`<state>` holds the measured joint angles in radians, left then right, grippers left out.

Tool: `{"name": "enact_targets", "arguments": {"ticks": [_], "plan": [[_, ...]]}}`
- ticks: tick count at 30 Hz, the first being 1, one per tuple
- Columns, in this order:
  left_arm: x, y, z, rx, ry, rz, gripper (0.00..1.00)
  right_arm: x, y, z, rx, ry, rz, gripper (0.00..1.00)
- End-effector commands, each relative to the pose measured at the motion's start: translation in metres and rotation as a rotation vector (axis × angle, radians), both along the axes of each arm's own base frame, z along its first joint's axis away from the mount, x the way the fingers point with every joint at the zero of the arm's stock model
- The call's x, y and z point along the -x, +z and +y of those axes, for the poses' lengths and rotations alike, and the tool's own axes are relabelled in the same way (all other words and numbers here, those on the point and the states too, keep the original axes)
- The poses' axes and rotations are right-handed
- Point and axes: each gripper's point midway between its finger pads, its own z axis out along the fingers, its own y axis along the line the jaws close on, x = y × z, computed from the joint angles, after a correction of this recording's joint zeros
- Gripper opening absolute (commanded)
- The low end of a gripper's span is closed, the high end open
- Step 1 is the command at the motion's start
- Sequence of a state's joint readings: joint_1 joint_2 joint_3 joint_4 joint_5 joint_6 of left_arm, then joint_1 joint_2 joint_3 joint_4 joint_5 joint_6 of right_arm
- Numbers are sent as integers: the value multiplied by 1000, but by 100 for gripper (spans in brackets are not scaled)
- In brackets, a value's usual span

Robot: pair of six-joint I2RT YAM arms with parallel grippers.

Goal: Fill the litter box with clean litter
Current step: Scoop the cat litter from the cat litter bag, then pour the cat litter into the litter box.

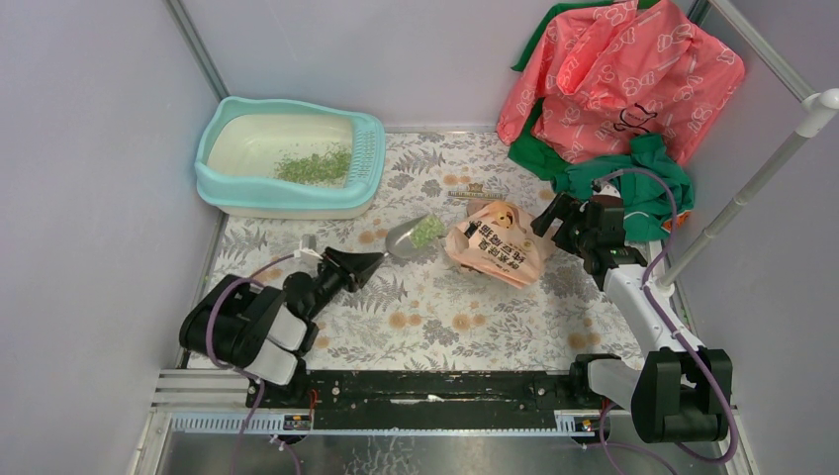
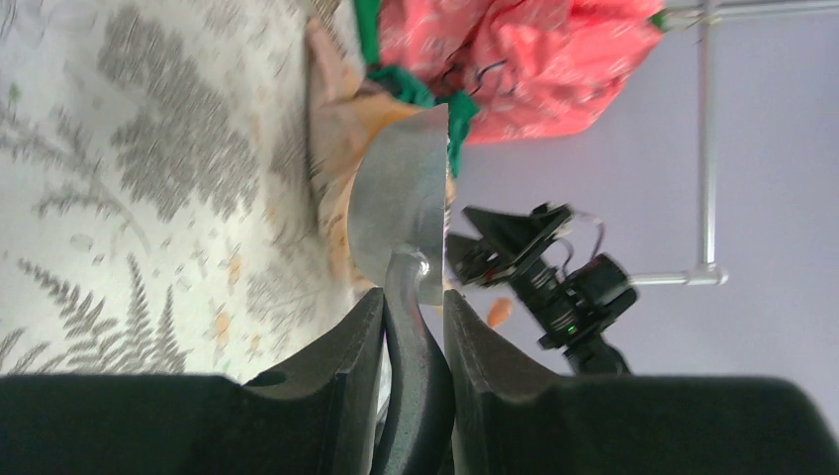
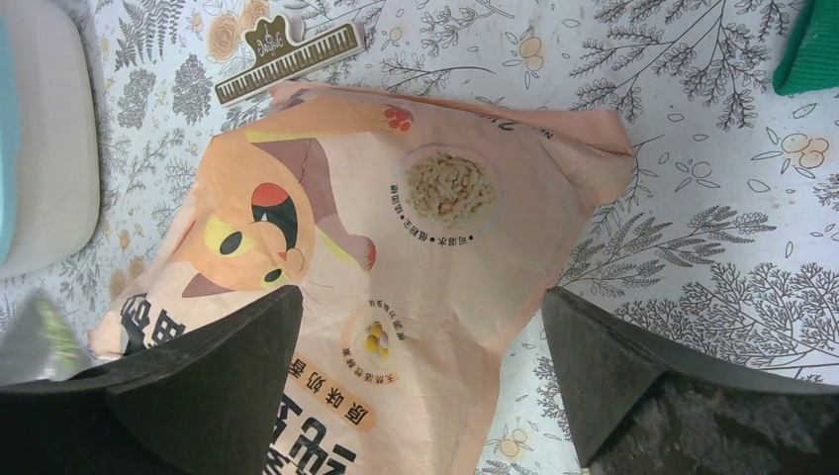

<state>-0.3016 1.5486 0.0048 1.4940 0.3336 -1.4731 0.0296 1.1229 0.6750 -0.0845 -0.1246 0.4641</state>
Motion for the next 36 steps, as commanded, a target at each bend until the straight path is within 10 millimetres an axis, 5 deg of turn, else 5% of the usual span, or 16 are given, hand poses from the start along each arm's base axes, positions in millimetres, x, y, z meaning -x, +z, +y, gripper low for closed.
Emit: {"name": "enact_targets", "arguments": {"ticks": [1,5,12,19,27,36], "plan": [[12,19,20,63,29,-33,0,-5,13,3,-8,21,-53,99],[0,32,32,48,59,-36,0,-4,11,3,-9,24,-52,99],[-41,94,63,-6,142,-135,0,-2,8,7,-26,36,-48,99],[-90,147,120,-96,292,-211,0,3,7,12,-50,53,-48,99],[-141,188,191,-488,552,-136,0,4,8,18,-80,73,-54,100],[-156,176,247,-844,661,102,0,5,1,22,-100,91,-63,100]]}}
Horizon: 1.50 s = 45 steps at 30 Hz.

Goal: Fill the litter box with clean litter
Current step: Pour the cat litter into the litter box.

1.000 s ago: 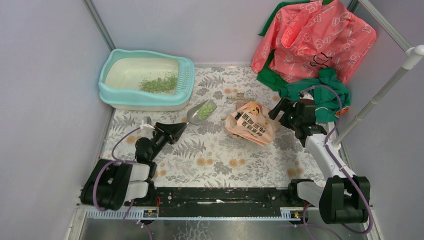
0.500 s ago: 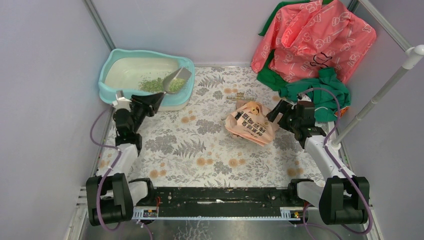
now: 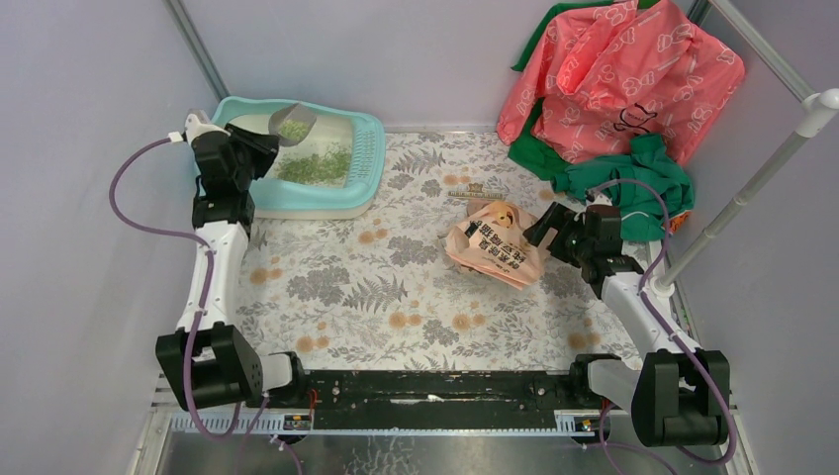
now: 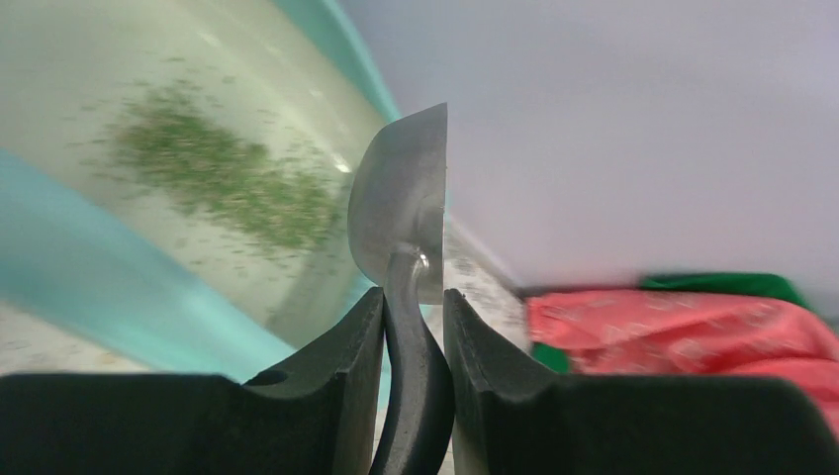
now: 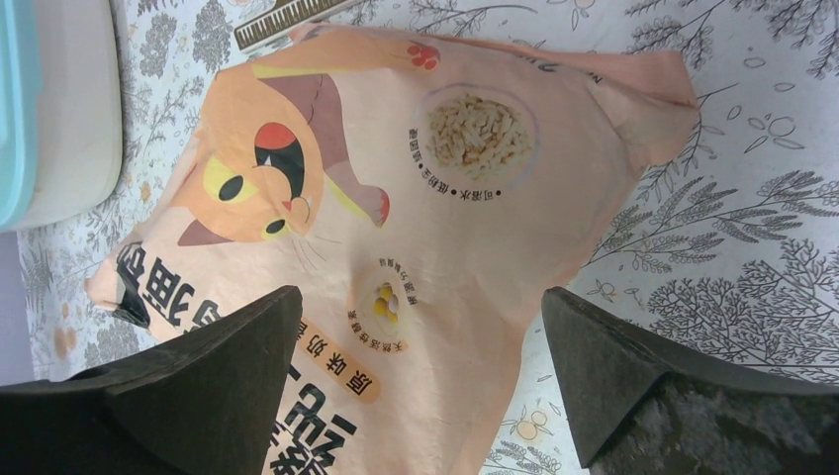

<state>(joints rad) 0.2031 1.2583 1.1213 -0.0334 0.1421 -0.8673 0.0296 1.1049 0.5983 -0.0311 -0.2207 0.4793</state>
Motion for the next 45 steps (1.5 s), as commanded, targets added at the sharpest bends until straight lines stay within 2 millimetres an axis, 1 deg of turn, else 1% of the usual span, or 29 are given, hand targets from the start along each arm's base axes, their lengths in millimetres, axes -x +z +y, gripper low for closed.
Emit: {"name": "enact_targets", "arguments": {"ticks": [1,5,9,11,13,18,20,26,29,32,34,36,37,38,40,42,44,45], "plan": [[8,-31,39,-203,135,214,0,-8,14,6,-36,21,-70,100],[5,-39,55,-314,167,292,0,-7,13,8,-43,28,-72,100],[3,-41,73,-463,231,352,0,-6,14,8,-46,31,-75,100],[1,-43,76,-526,251,380,0,-5,13,9,-49,34,-73,100],[-5,-48,71,-603,247,413,0,-5,12,10,-52,35,-72,100],[-16,-46,44,-828,277,485,0,-4,14,10,-48,40,-75,100],[-18,-47,36,-904,300,524,0,-4,13,10,-47,40,-75,100],[-14,-45,34,-1083,423,638,0,-3,12,11,-45,51,-70,100],[-11,-41,26,-1193,478,667,0,-3,12,11,-46,54,-70,100],[-12,-37,10,-1259,494,659,0,-4,13,11,-47,55,-70,100],[-13,-32,-6,-1256,459,620,0,-5,15,10,-43,52,-72,100],[-12,-17,-30,-1227,378,549,0,-5,18,10,-40,48,-80,100],[-9,-6,-44,-1188,325,506,0,-6,19,9,-39,47,-83,100],[-3,-3,-57,-1166,237,505,0,-6,21,9,-38,46,-84,100],[4,15,-89,-1018,68,421,0,-7,24,9,-37,46,-88,100],[19,20,-121,-842,-121,355,0,-6,26,8,-32,44,-91,100],[42,24,-151,-704,-298,288,0,-8,32,7,-23,39,-108,100],[54,23,-163,-641,-365,267,0,-4,29,6,-18,39,-88,100]]}}
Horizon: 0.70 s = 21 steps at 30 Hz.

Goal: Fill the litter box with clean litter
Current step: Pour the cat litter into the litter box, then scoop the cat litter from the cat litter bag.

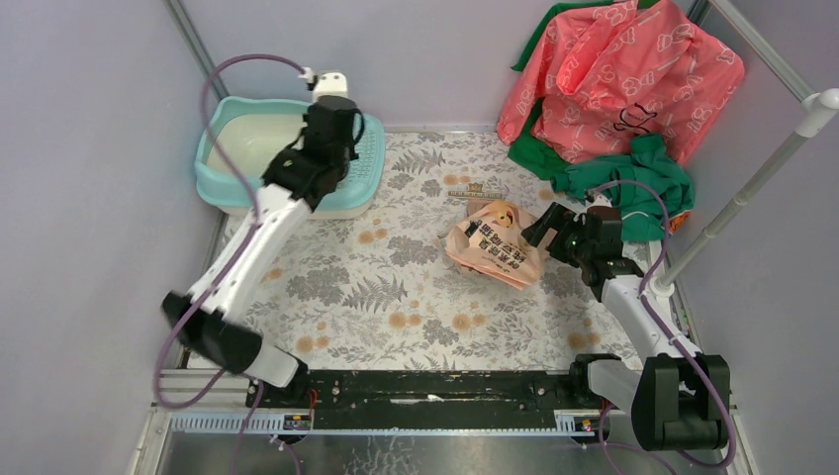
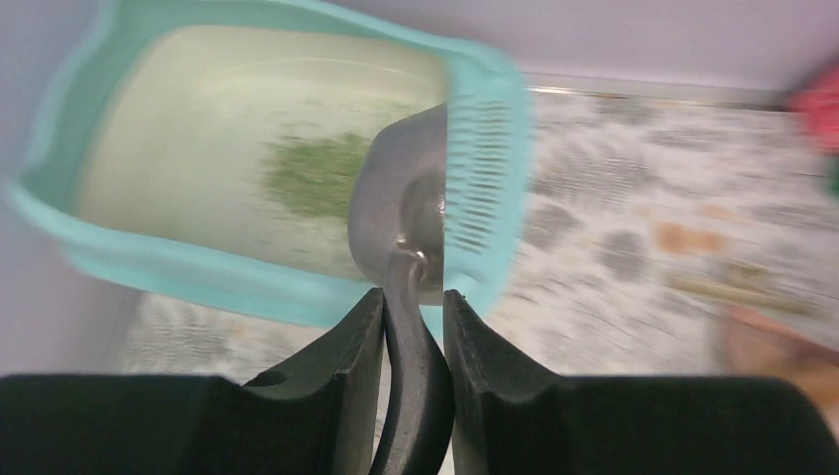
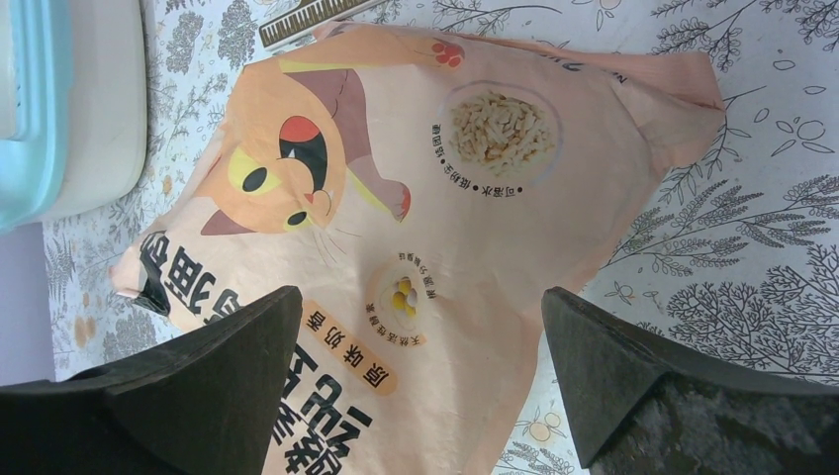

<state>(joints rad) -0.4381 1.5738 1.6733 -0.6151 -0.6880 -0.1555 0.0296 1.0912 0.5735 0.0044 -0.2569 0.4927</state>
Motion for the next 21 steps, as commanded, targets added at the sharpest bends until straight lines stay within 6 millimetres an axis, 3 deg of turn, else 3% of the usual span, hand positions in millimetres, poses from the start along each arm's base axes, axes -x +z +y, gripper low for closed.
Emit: {"name": "enact_targets", "arguments": {"ticks": [1,6,11,17,21], "plan": [[68,24,-58,448,-297,44,0,-5,28,-1,17,16,-65,100],[121,-4,-97,700,-486,147,0,-4,32,-3,32,11,-66,100],[160,-38,-134,918,-655,278,0,-3,28,-6,44,-1,-60,100],[170,-65,-146,1014,-692,323,0,0,28,-8,50,-9,-58,100],[167,-71,-152,1057,-699,319,0,1,27,-9,57,-11,-55,100]]}}
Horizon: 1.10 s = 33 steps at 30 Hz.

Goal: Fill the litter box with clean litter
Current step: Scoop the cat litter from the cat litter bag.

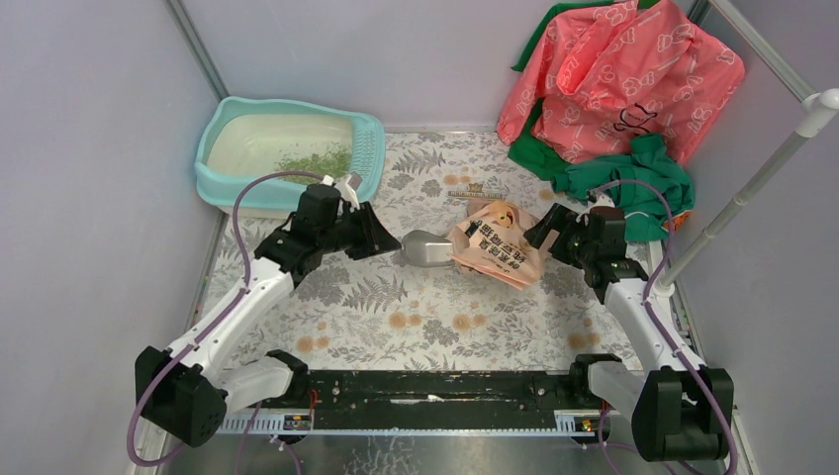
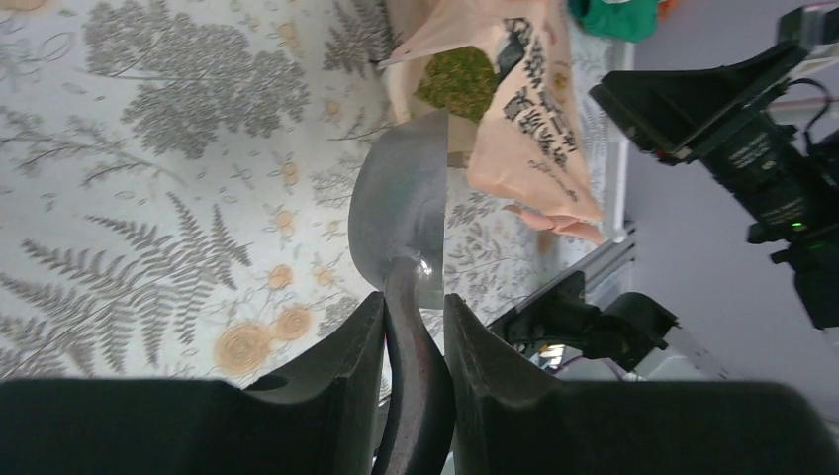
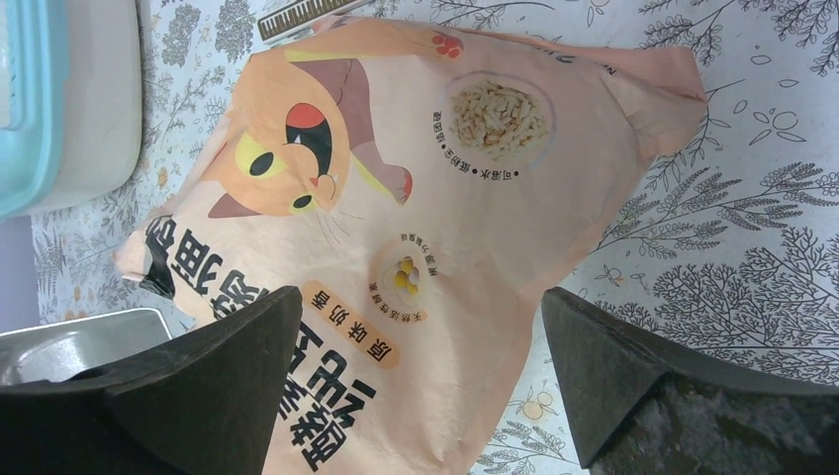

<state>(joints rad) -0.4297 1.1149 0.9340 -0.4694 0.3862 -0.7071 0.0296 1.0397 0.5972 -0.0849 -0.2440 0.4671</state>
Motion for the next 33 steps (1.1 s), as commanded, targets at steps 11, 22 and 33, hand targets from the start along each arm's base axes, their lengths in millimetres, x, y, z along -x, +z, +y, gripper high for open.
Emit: {"name": "enact_targets", "arguments": {"ticks": [11,22,33], "plan": [[-36,26,-22,144,15,-105,0,-7,16,-6,31,-13,-61,100],[-54,1,-29,125,56,-59,0,-9,14,-4,15,-13,-62,100],[-69,-14,-75,89,59,-50,0,-10,16,-6,18,-26,-70,100]]}}
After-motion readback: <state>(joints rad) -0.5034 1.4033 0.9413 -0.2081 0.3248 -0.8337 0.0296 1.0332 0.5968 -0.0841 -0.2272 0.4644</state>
